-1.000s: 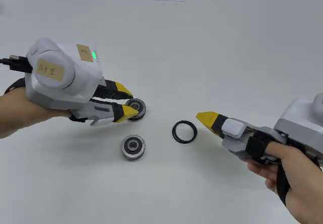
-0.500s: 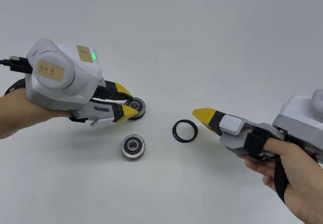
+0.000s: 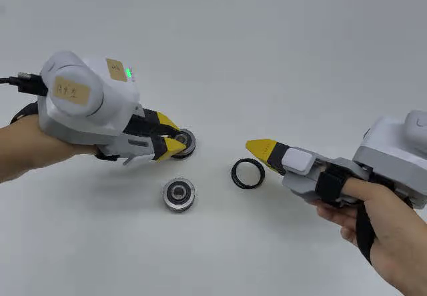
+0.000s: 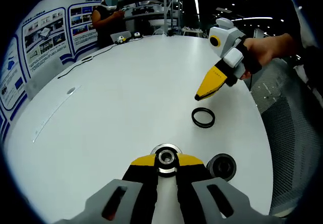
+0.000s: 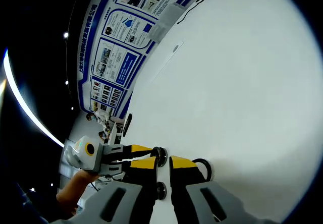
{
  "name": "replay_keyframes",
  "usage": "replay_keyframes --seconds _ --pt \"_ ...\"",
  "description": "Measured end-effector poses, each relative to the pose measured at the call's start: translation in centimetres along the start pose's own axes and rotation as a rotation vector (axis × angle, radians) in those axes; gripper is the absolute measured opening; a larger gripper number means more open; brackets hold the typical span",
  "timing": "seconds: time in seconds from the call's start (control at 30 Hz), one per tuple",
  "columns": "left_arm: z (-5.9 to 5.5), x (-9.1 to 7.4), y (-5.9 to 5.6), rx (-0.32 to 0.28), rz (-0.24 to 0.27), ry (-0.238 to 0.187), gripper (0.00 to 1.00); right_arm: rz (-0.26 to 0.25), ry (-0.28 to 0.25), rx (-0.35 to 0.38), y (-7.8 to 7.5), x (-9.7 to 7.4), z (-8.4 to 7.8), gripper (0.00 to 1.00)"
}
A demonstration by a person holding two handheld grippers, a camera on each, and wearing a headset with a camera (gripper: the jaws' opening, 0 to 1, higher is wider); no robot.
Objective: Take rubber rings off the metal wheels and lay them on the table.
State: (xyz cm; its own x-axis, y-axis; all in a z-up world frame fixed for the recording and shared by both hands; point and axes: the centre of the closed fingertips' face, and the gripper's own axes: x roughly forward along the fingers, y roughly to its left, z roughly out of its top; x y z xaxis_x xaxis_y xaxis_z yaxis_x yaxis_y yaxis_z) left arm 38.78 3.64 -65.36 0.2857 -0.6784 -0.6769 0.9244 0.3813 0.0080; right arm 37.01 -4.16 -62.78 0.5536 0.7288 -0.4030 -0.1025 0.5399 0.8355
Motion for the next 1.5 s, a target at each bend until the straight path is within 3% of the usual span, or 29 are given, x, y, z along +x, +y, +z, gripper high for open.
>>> replay_keyframes --seconds 0.13,0.3,0.73,1.1,1.3,1.33,1.4,1.5 --pt "0.0 0.1 0.0 0.014 -0.011 0.022 0.12 0.046 0.035 -0.033 1.1 1.4 -0.7 0.15" --pt "-0.1 0.0 -0.1 0.018 -0.018 0.014 0.12 0.089 0.097 -0.057 2.2 3.3 -1.9 0.18" --pt "-0.1 -0.1 -0.1 0.014 -0.012 -0.004 0.12 0.078 0.152 -0.136 2.0 6.5 -2.8 0.26" --pt "-0.1 0.0 0.0 0.014 -0.012 -0.003 0.12 0.069 0.168 -0.124 1.8 7.3 -3.1 0.31" --pt "-0.1 0.0 0.0 0.016 -0.012 -0.002 0.12 0.077 0.184 -0.124 1.8 7.0 -3.3 0.29" --pt "-0.1 0.0 0.0 0.017 -0.012 -0.002 0.12 0.089 0.191 -0.095 2.1 6.8 -3.4 0.26" --pt "-0.1 0.0 0.0 0.016 -0.012 -0.002 0.12 0.09 0.189 -0.135 2.1 6.8 -3.4 0.27" --pt "-0.1 0.0 -0.1 0.016 -0.012 -0.001 0.12 0.096 0.185 -0.121 1.9 6.8 -3.4 0.26"
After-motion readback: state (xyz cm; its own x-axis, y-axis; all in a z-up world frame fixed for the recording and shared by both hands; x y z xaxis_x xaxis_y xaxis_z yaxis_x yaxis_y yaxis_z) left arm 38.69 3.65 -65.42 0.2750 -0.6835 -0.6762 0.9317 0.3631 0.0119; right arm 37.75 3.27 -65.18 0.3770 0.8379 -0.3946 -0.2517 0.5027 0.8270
